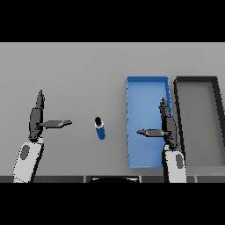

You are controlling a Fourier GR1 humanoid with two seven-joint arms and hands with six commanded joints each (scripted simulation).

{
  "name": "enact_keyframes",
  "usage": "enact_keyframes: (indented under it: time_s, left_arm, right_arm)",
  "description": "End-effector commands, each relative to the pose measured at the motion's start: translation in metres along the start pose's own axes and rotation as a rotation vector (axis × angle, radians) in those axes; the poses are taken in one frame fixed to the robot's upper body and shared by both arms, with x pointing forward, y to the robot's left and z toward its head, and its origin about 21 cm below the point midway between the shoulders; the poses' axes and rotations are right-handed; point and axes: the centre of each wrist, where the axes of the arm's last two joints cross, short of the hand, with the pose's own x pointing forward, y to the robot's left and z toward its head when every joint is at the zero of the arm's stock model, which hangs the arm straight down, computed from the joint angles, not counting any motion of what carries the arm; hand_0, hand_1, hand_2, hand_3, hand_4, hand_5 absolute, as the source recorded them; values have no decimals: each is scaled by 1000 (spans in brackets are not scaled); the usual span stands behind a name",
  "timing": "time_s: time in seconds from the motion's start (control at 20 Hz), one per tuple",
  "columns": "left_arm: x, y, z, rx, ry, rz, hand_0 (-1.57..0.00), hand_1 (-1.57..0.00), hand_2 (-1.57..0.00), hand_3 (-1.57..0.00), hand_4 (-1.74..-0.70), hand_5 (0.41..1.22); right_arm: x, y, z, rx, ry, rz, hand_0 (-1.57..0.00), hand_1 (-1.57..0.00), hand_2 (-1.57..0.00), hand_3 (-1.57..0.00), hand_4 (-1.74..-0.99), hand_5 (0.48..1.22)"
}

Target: Pick up the blue pipe and place it into the blue bin.

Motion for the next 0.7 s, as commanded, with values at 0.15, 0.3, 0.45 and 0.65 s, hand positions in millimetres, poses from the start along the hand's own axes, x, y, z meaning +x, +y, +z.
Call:
enact_keyframes:
  time_s: [0.15,0.3,0.45,0.65]
  left_arm:
    - [-1,2,1,1,-9,-1,1,1,1,1,-1074,591]
    - [6,13,3,-169,-53,-74,1,1,1,1,-1074,591]
    - [11,39,3,-373,-62,-143,1,1,1,1,-1076,587]
    - [11,40,3,-421,-62,-162,1,1,1,1,-1080,600]
  right_arm:
    - [0,2,2,1,-2,-1,1,1,1,1,-1225,617]
    - [3,-1,7,62,-60,83,1,1,1,1,-1225,617]
    - [8,-2,25,140,-87,207,1,1,1,1,-1225,620]
    - [11,-2,27,131,-74,264,1,1,1,1,-1196,609]
